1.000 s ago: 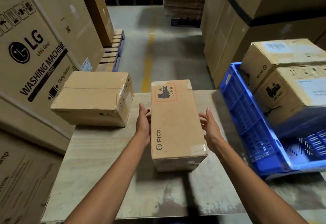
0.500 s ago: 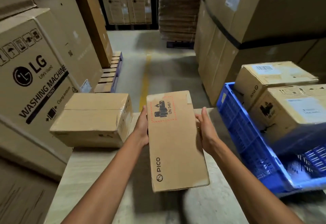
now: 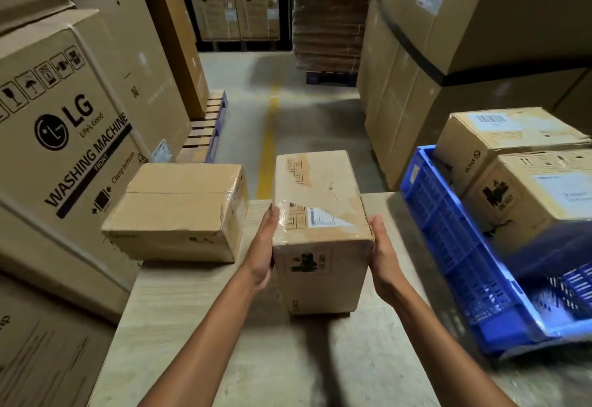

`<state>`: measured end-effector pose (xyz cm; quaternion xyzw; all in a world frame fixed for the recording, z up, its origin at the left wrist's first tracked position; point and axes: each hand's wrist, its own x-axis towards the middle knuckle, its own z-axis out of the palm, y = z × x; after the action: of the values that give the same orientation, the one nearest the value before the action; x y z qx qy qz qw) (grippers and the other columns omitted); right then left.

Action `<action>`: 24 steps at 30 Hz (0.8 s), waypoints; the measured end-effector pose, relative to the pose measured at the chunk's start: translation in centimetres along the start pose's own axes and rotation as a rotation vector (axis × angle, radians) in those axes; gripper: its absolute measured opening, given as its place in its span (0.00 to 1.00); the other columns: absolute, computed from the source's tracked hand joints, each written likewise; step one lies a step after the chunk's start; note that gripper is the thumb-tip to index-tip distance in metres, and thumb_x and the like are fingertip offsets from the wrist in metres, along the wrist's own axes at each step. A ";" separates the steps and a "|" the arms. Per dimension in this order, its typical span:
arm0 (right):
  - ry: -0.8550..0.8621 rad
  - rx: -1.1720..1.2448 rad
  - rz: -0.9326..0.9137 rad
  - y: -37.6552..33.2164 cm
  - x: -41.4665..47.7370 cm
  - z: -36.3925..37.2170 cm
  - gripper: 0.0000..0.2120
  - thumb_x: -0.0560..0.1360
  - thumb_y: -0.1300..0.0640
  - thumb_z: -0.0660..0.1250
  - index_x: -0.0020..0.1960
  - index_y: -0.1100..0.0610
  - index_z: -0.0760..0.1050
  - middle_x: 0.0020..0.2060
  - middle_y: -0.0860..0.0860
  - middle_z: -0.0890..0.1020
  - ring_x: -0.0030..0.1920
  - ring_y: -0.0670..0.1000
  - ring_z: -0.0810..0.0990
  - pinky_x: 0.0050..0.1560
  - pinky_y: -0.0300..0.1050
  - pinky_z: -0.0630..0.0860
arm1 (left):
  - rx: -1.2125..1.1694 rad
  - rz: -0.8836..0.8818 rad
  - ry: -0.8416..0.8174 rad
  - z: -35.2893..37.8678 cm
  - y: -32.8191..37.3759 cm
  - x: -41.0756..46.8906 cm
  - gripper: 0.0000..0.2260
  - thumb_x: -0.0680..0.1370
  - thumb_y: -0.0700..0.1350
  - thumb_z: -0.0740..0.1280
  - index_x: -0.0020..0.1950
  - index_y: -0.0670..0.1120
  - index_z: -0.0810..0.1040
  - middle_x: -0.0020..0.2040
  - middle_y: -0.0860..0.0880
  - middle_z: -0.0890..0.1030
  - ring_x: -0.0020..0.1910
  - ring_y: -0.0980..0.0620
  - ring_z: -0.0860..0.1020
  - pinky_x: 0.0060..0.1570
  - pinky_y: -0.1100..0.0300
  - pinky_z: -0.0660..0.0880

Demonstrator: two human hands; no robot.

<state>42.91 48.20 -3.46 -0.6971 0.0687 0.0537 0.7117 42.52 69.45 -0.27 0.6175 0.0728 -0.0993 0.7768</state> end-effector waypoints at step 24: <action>0.146 -1.231 -0.662 -3.5 -2.2 2.4 0.10 0.78 0.49 0.60 0.49 0.54 0.76 0.47 0.49 0.76 0.45 0.51 0.72 0.45 0.49 0.72 | 1.208 0.779 0.153 2.3 -0.8 -1.3 0.10 0.77 0.44 0.64 0.53 0.43 0.82 0.49 0.49 0.78 0.47 0.50 0.76 0.49 0.53 0.76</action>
<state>41.41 50.53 0.43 -0.9594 -0.1422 -0.1836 0.1603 41.01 67.15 -0.20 0.9254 -0.1661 0.2055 0.2716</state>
